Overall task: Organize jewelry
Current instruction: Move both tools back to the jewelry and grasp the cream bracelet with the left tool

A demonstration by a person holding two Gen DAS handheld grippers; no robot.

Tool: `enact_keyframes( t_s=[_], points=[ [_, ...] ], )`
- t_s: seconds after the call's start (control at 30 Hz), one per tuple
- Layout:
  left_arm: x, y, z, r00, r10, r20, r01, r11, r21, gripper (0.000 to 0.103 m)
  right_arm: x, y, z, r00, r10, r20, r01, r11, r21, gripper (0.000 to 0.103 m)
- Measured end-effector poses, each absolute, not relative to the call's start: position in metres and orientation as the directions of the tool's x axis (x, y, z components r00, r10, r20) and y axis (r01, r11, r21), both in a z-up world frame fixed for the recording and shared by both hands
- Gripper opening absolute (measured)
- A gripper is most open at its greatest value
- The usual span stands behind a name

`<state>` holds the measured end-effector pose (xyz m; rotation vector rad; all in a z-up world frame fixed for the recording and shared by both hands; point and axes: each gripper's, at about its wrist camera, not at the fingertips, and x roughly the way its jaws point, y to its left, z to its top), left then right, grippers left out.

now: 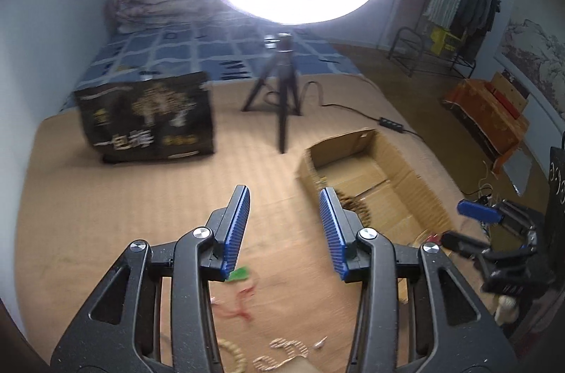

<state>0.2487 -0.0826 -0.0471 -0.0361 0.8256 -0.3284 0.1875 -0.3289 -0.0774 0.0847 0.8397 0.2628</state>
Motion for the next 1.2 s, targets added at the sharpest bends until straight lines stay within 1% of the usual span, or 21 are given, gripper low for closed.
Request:
enact_keyframes(
  t_s=[0.23, 0.43, 0.6, 0.8, 0.97, 1.07, 1.2],
  points=[
    [0.221, -0.022, -0.068, 0.607, -0.246, -0.756, 0.211, 0.967, -0.146, 0.042, 0.18, -0.293, -0.085, 0.592, 0.315, -0.742, -0.293, 0.942, 0.166, 0.064],
    [0.198, 0.01, -0.104, 0.534, -0.227, -0.814, 0.187, 0.971, -0.148, 0.042, 0.165, -0.249, -0.099, 0.521, 0.358, -0.775, -0.418, 0.899, 0.134, 0.064],
    [0.185, 0.009, -0.13, 0.474, -0.25, -0.844, 0.227, 0.961, -0.157, 0.042, 0.151, -0.211, -0.116, 0.45, 0.385, -0.805, -0.524, 0.845, 0.112, 0.064],
    [0.185, 0.006, -0.165, 0.368, -0.267, -0.891, 0.245, 0.952, -0.185, 0.042, 0.138, -0.171, -0.15, 0.318, 0.41, -0.855, -0.629, 0.766, 0.133, 0.064],
    [0.187, 0.008, -0.182, 0.319, -0.282, -0.905, 0.243, 0.947, -0.209, 0.042, 0.14, -0.16, -0.166, 0.261, 0.411, -0.873, -0.646, 0.747, 0.159, 0.064],
    [0.188, 0.006, -0.19, 0.297, -0.286, -0.911, 0.255, 0.943, -0.213, 0.042, 0.142, -0.156, -0.17, 0.259, 0.401, -0.879, -0.652, 0.744, 0.147, 0.064],
    [0.188, -0.005, -0.198, 0.284, -0.265, -0.922, 0.3, 0.938, -0.177, 0.042, 0.149, -0.156, -0.172, 0.258, 0.397, -0.881, -0.65, 0.746, 0.146, 0.064]
  ],
)
